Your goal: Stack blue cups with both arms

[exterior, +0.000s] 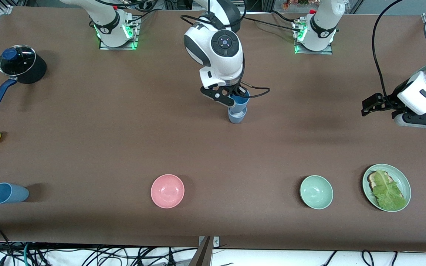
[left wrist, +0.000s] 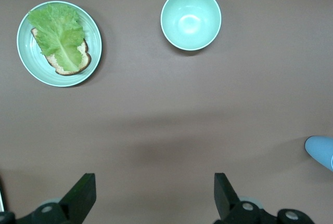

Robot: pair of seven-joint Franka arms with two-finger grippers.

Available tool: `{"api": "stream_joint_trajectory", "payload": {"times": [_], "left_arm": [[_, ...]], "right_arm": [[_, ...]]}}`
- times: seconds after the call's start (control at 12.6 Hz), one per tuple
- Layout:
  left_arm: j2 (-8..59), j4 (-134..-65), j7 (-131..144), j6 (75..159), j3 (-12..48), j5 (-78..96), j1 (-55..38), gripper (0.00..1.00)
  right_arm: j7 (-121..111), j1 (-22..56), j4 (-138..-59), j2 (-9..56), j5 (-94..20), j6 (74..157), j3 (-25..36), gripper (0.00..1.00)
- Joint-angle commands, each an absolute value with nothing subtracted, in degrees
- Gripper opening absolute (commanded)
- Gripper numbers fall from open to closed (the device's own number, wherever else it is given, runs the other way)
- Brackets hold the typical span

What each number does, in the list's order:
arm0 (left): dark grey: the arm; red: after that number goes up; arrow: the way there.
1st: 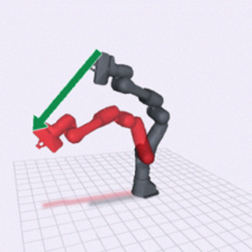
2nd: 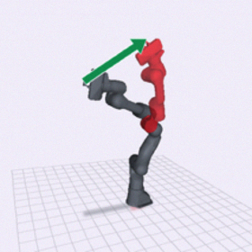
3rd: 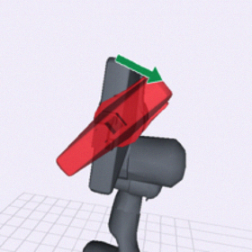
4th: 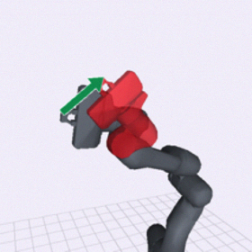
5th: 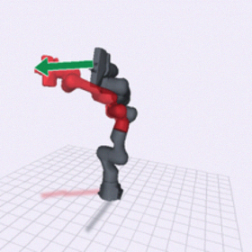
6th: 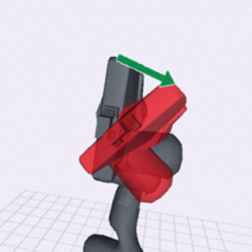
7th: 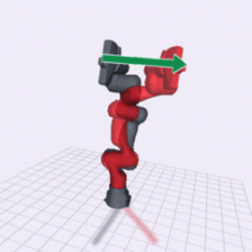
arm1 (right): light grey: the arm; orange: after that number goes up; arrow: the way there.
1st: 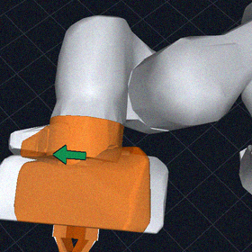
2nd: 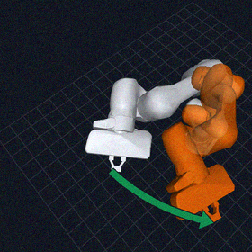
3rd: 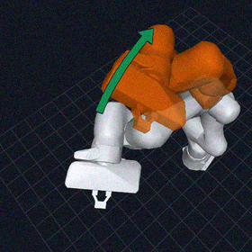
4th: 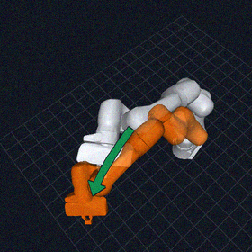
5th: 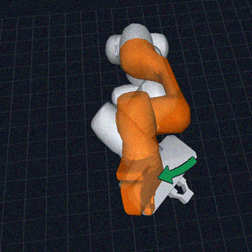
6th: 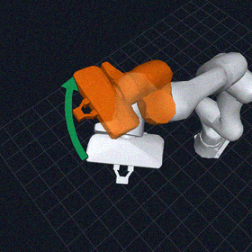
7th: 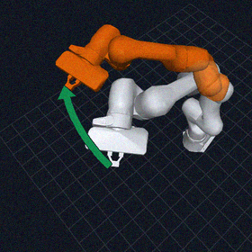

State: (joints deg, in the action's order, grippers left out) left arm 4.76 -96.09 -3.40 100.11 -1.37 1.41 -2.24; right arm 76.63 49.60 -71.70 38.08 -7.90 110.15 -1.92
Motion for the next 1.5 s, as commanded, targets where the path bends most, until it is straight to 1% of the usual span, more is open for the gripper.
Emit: {"api": "stream_joint_trajectory", "payload": {"times": [0.0, 0.24, 0.32, 0.4, 0.47, 0.79, 1.03, 1.19, 1.27, 1.42], "left_arm": [[5.45, -94.31, -4.13, 98.7, -1.49, 0.26, -2.55, 1.0], [5.45, -94.31, -4.13, 98.61, -1.49, 0.26, -2.55, 1.0], [5.45, -94.31, -4.13, 98.61, -1.41, 0.26, -2.55, 1.0], [5.45, -94.31, -4.13, 98.7, -1.41, 0.26, -2.55, 1.0], [5.45, -94.31, -4.13, 98.61, -1.41, 0.26, -2.55, 1.0], [5.45, -94.31, -4.13, 98.61, -1.41, 0.26, -2.55, 1.0], [5.45, -94.31, -4.13, 98.7, -1.41, 0.26, -2.55, 1.0], [5.45, -94.31, -4.13, 98.7, -1.41, 0.26, -2.55, 1.0], [5.45, -94.31, -4.13, 98.7, -1.41, 0.26, -2.55, 1.0], [5.45, -94.31, -4.13, 98.7, -1.41, 0.26, -2.55, 1.0]], "right_arm": [[76.64, 49.48, -69.7, 39.81, -6.86, 111.09, -2.11, 0.0], [76.38, 49.22, -69.44, 39.73, -6.86, 111.09, -1.93, 0.0], [76.38, 49.04, -69.43, 39.73, -6.86, 111.09, -1.85, 0.3], [76.38, 48.96, -69.35, 39.47, -6.86, 110.92, -1.85, 0.67], [76.38, 48.69, -69.26, 39.2, -6.94, 110.4, -1.76, 0.82], [73.32, 45.71, -69.17, 37.36, -7.03, 107.68, -1.32, 0.99], [55.88, 38.79, -69.52, 32.45, -7.47, 99.61, -1.41, 0.99], [44.0, 34.04, -71.71, 28.24, -7.56, 93.01, -0.1, 0.99], [38.12, 33.32, -74.85, 25.17, -7.65, 92.12, 2.17, 0.99], [30.79, 33.31, -83.11, 17.7, -7.73, 92.81, 6.93, 0.99]]}}
